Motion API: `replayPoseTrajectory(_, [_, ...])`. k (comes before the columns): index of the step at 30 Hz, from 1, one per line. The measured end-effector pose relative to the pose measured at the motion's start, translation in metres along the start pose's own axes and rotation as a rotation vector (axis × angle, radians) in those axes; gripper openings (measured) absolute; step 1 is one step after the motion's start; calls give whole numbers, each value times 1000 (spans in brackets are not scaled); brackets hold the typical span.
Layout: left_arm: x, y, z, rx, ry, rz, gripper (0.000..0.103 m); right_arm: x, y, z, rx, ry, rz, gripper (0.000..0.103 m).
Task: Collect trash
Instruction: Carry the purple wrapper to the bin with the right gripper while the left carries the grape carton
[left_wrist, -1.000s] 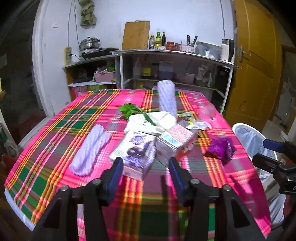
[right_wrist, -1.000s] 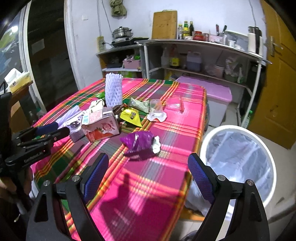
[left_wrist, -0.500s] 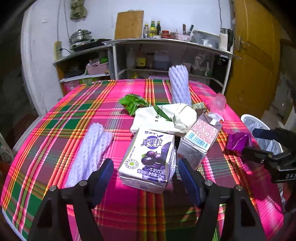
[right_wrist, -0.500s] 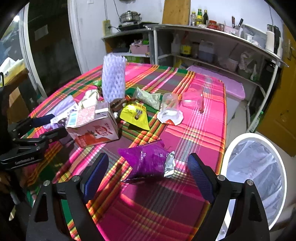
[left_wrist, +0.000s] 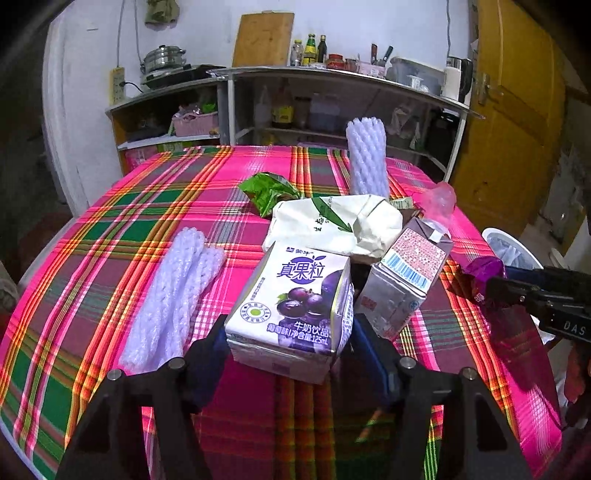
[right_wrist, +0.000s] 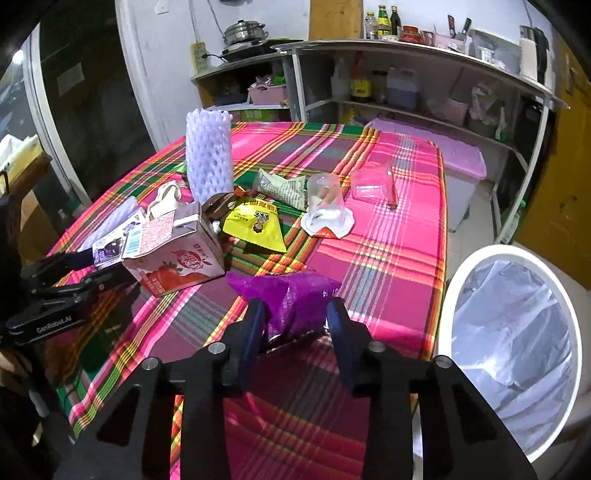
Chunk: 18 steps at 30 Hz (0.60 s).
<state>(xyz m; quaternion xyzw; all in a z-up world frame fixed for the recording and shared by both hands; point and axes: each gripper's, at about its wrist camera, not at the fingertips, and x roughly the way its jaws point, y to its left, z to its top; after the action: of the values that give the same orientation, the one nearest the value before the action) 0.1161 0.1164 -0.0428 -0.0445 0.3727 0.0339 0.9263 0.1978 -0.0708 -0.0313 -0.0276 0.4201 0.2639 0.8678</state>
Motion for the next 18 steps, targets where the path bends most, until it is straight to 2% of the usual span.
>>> replayPoseTrajectory(12, [-39,-8,-14,-53,-71,3,63,-26,-1,-19,33,-28,24,33])
replayPoseTrajectory(18, [-60,-22,-16,-46,-106,2,62,-47,-6,-27,57,-58,20,33])
